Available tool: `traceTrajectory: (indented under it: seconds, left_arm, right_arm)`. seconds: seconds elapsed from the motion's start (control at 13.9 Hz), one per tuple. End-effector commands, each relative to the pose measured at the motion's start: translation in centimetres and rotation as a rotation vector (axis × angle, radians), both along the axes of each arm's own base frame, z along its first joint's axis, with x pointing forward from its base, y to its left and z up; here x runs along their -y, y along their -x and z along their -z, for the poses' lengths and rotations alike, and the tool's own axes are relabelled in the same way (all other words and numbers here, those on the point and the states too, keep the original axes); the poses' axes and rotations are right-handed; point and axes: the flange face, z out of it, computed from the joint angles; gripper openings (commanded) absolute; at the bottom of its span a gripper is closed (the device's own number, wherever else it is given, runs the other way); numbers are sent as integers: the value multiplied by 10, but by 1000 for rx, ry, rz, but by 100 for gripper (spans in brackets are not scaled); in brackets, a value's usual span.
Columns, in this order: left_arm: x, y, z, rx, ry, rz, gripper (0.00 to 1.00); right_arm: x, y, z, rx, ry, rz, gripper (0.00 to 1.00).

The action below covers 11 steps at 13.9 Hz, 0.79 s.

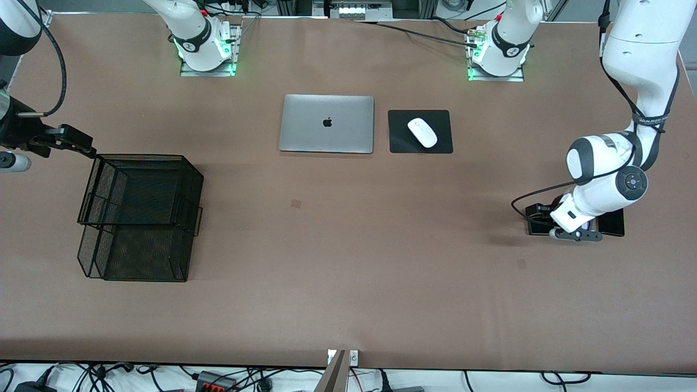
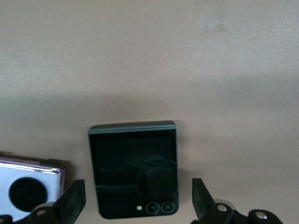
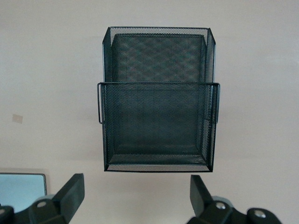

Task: Place phones with both arms
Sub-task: 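Close the left gripper on the black flip phone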

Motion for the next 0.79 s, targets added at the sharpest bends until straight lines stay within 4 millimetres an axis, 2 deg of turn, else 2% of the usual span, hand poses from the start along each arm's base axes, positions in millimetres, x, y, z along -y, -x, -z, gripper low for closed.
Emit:
traceTrajectory:
  seconds: [0.0,0.5,0.72]
  left_arm:
    - [4,-3,7,-1,17,-18,100]
    - [4,-4,11,14,21,-12,100]
    - [3,-11,4,33,20,-10,100]
  right_arm:
    - [2,8,-4,6,4,-2,100]
    - [2,8,-3,4,3,-3,100]
    - [1,8,-4,5,0,-4,100]
